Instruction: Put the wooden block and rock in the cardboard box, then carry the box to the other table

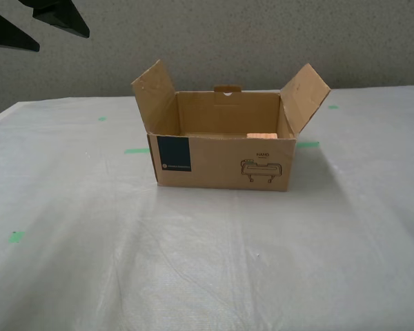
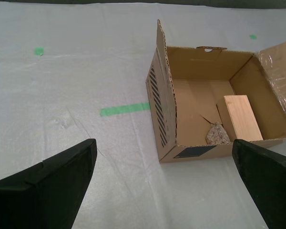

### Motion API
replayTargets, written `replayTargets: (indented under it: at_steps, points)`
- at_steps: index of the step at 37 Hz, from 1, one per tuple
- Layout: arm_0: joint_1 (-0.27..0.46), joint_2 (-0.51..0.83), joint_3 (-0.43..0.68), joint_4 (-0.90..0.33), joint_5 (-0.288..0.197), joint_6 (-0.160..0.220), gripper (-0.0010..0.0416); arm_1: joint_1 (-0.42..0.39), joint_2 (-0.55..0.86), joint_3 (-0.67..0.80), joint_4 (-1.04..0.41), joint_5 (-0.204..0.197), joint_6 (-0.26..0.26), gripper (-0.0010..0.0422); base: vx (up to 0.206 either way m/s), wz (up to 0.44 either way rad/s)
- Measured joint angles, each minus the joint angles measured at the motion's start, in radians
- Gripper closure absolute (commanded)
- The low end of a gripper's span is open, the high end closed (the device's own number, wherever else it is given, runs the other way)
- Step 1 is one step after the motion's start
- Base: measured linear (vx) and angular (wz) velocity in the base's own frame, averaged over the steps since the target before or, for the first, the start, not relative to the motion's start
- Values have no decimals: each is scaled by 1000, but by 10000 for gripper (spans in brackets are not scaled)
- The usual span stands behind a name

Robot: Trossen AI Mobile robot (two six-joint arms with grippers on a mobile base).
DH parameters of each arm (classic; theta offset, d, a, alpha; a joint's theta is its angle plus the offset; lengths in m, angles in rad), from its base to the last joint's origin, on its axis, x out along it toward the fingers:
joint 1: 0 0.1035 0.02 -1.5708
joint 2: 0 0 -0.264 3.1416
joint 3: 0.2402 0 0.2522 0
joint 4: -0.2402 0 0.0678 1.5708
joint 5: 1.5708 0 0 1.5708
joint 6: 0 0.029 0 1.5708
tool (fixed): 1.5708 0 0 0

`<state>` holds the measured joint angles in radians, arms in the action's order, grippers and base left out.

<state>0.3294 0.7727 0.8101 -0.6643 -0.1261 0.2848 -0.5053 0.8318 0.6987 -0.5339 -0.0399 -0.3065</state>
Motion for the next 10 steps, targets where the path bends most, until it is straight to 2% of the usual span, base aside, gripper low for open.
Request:
replayTargets:
  at_steps: [10]
  points:
    - [0, 0, 0, 0, 0, 0, 16, 0, 0, 0, 0, 0, 0, 23, 0, 0]
